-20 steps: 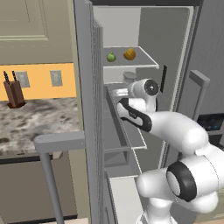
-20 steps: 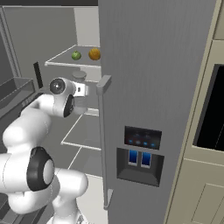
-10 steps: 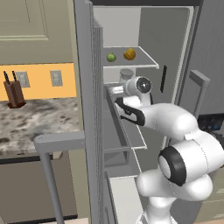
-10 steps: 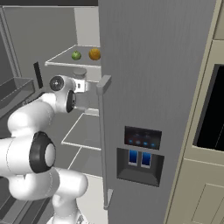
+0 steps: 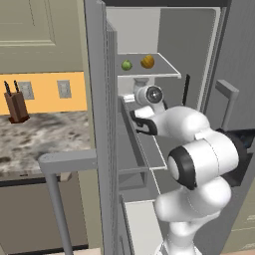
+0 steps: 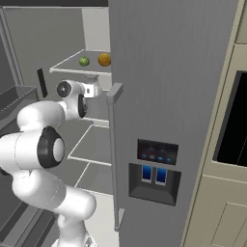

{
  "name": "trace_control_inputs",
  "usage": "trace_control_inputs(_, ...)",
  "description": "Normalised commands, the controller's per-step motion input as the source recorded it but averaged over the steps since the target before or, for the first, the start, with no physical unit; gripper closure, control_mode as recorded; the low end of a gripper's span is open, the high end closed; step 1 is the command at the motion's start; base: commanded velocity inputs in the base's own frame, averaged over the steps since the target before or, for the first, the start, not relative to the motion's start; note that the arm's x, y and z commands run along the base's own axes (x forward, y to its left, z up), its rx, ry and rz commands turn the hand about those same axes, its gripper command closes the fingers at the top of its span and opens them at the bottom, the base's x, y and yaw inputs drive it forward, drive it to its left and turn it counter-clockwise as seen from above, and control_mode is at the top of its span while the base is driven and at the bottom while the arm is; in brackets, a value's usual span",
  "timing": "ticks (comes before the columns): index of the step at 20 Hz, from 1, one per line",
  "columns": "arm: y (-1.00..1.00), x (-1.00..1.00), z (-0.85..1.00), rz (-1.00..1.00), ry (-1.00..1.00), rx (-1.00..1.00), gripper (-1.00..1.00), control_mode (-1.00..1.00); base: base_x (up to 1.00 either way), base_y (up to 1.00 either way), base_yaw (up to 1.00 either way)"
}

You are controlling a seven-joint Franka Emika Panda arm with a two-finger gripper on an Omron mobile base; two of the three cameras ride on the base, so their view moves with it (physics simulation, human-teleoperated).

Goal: Move the squash and brussel sprout from the second highest shelf to the top shelf to make space. Then, place the pitcher from the counter on the cleared second highest shelf.

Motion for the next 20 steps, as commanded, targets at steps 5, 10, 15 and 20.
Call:
trace_control_inputs(5, 0.08, 0.55, 0.00, -0.01, 0.00, 0.00, 1.00, -1.00, 0.00, 0.00, 0.00)
trace_control_inputs(10, 0.09, 0.43, -0.05, -0.01, -0.01, -0.01, -1.00, -1.00, 0.00, 0.00, 0.00)
trace_control_inputs(15, 0.02, 0.05, -0.14, -0.02, -0.02, -0.04, -1.00, -1.00, 0.00, 0.00, 0.00)
trace_control_inputs(20, 0.00, -0.08, -0.15, -0.04, -0.05, -0.05, -1.00, -1.00, 0.00, 0.00, 0.00)
